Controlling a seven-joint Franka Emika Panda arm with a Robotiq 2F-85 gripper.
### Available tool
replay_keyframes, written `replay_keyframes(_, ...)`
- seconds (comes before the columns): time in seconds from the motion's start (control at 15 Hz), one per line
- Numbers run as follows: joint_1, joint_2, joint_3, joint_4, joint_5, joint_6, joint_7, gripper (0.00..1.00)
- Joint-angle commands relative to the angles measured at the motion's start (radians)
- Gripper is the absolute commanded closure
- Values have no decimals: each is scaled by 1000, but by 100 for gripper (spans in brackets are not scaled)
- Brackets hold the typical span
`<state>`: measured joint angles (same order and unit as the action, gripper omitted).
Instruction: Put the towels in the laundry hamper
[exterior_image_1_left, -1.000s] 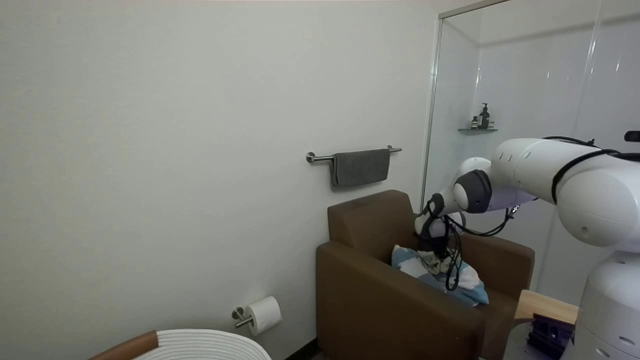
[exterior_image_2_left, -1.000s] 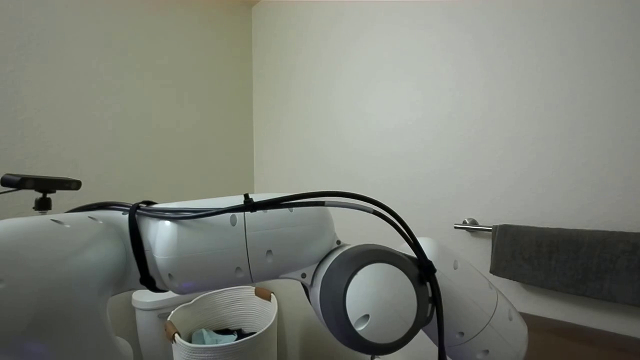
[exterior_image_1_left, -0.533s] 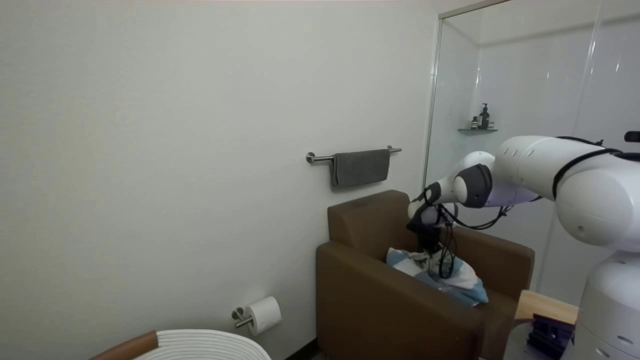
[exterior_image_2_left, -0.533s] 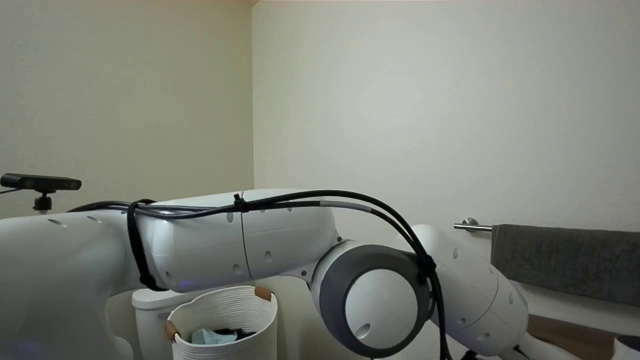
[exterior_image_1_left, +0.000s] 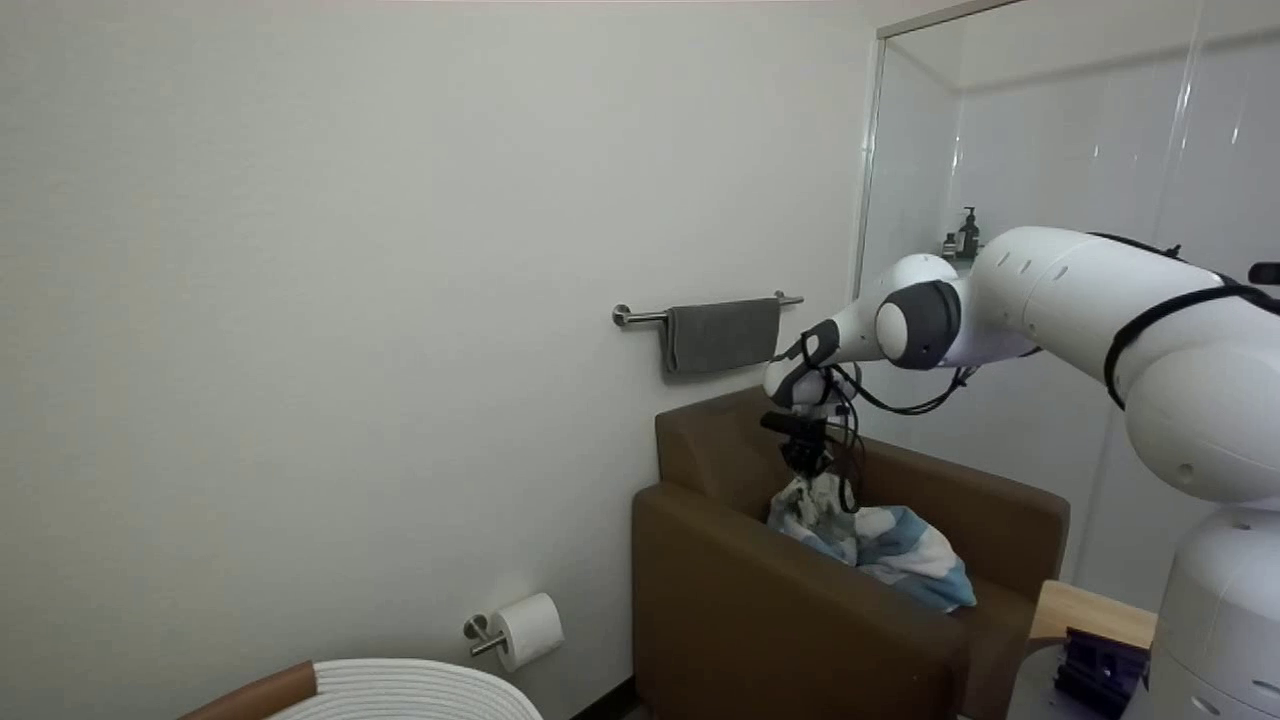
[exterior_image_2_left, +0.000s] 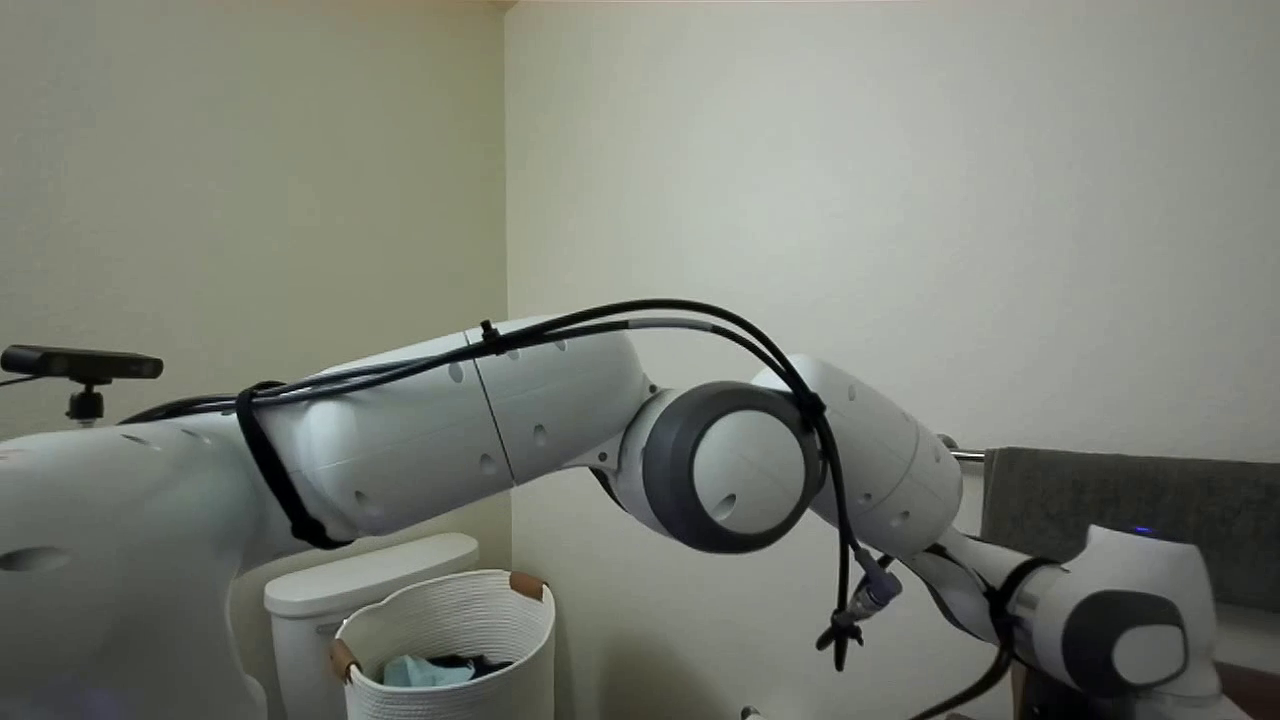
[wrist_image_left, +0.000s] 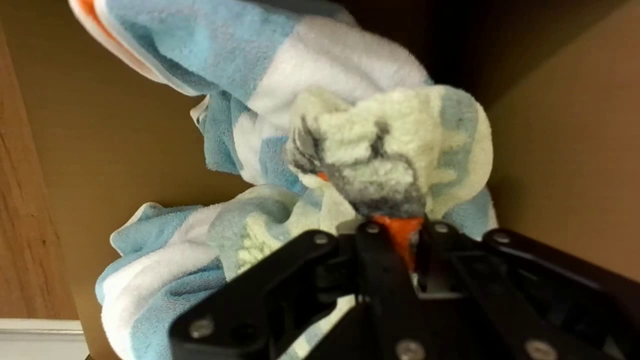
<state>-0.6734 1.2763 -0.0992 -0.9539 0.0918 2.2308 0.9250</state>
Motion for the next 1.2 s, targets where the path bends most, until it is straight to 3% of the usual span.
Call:
replay_keyframes(0.0, 97, -178, -24, -237, -58, 10, -7, 89)
replay_keyframes(0.27, 220, -290, -73, -392, -142, 42, 23, 90)
replay_keyframes(0.53, 330, -399, -134, -559, -207, 172, 84, 90)
replay_keyframes(0.6, 323, -281, -149, -397, -117, 105, 14, 91)
replay_keyframes(1.13, 358, -219, -161, -366, -100, 79, -2, 90)
